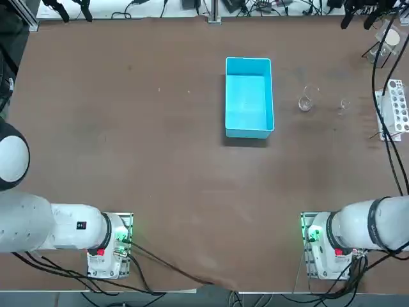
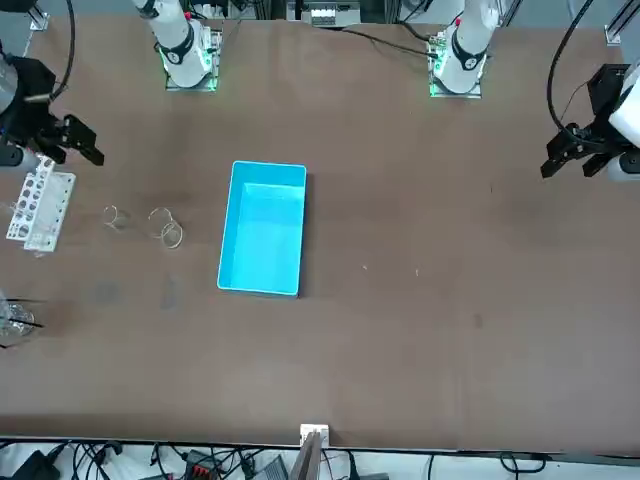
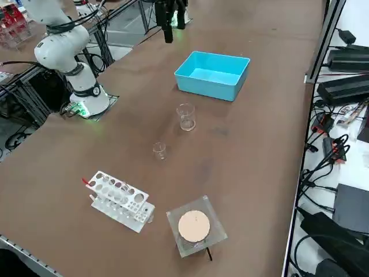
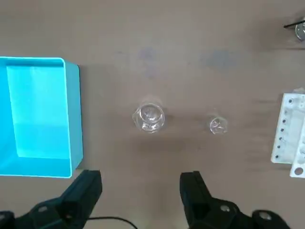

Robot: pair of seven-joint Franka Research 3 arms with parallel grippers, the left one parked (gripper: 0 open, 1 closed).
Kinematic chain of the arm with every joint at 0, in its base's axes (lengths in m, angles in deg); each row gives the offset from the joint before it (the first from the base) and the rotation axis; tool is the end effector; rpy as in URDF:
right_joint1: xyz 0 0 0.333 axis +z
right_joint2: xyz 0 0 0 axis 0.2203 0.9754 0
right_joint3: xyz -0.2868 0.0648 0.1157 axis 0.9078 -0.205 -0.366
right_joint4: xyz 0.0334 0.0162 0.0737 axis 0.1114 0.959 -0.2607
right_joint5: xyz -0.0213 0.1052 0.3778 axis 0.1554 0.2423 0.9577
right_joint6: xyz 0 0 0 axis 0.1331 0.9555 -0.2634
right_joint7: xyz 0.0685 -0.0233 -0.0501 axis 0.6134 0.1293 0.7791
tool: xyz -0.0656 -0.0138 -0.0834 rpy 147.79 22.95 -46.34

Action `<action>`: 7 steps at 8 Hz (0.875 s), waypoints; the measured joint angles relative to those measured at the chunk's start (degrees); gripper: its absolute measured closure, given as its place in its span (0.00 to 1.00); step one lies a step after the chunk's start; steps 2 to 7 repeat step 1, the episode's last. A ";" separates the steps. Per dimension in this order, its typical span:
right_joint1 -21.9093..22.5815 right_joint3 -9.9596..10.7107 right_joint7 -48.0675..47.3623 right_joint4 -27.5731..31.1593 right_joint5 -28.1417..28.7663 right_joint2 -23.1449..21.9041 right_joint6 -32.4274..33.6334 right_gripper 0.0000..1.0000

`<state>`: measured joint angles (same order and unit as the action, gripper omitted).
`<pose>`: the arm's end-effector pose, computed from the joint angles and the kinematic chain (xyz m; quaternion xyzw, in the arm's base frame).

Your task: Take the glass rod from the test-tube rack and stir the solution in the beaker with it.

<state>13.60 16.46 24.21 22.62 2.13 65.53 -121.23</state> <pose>0.5383 0.0081 0.5934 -0.9996 0.0161 0.0228 0.0070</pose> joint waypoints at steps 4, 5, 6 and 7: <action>-0.06 -0.15 -0.02 0.12 0.00 0.29 -0.02 0.00; -0.06 -0.15 -0.02 0.12 0.00 0.29 -0.02 0.00; -0.06 -0.15 -0.02 0.12 0.00 0.29 -0.02 0.00; -0.06 -0.15 -0.02 0.12 0.00 0.29 -0.02 0.00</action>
